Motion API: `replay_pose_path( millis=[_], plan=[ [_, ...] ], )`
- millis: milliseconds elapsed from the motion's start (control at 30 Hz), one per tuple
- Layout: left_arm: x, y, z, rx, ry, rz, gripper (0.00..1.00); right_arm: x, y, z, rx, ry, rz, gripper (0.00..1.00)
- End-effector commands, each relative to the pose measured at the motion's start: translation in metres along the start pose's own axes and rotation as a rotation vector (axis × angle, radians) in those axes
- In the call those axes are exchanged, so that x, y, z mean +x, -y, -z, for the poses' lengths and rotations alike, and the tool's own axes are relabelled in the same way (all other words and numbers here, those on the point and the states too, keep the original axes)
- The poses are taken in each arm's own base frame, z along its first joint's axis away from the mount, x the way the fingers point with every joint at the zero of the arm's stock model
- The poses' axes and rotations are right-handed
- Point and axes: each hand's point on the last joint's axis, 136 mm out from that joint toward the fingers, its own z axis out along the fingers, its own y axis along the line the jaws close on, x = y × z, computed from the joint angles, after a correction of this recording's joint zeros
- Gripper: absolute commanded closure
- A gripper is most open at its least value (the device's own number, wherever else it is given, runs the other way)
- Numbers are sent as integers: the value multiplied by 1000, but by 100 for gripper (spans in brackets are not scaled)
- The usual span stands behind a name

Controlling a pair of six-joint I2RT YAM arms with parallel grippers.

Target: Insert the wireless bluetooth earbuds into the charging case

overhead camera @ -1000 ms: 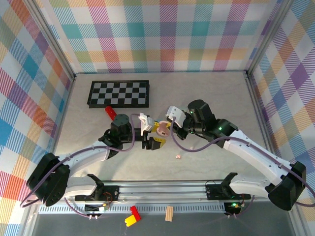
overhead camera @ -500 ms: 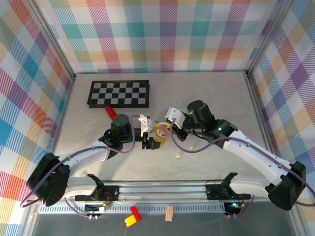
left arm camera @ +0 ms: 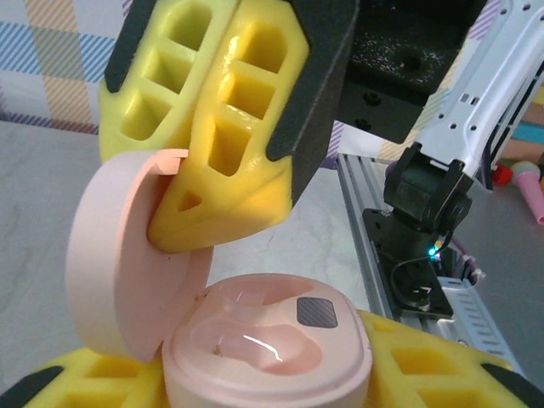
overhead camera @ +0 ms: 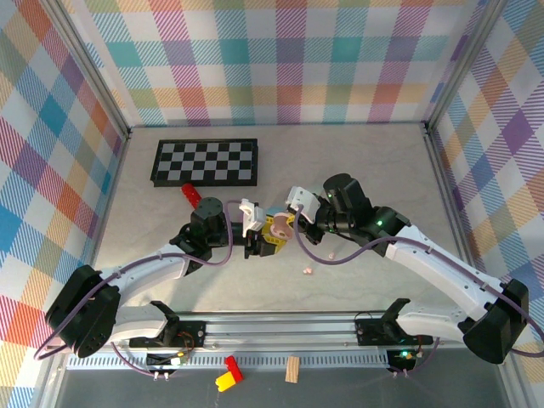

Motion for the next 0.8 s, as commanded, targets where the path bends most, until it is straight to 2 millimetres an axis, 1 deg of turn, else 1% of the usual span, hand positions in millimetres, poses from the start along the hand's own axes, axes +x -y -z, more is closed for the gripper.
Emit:
replay_pose_path(
  millis=[0, 233, 333, 433, 500, 600, 700, 767],
  plan=[
    [-5, 7, -1, 34, 17, -20, 64, -1, -8, -1, -37, 5, 10, 100],
    [-4, 7, -1, 34, 16, -17, 67, -1, -8, 1, -36, 9, 6, 100],
    [-3, 5, -1, 24, 18, -19, 67, -6, -7, 5, -26, 34, -8, 86],
    [-2, 2, 0, 8, 27, -17, 67, -15, -7, 13, -17, 79, -25, 62],
    [-2, -1, 1, 1, 38, -8, 67, -22, -7, 21, -5, 115, -34, 52],
    [-2, -6, 3, -9, 59, 2, 67, -31, -5, 38, 5, 188, -66, 41],
    [-2, -11, 6, -22, 79, 9, 67, -36, 0, 60, -3, 292, -144, 34],
    [-3, -14, 8, -35, 95, 7, 67, -29, 15, 73, 30, 366, -276, 32]
  ],
)
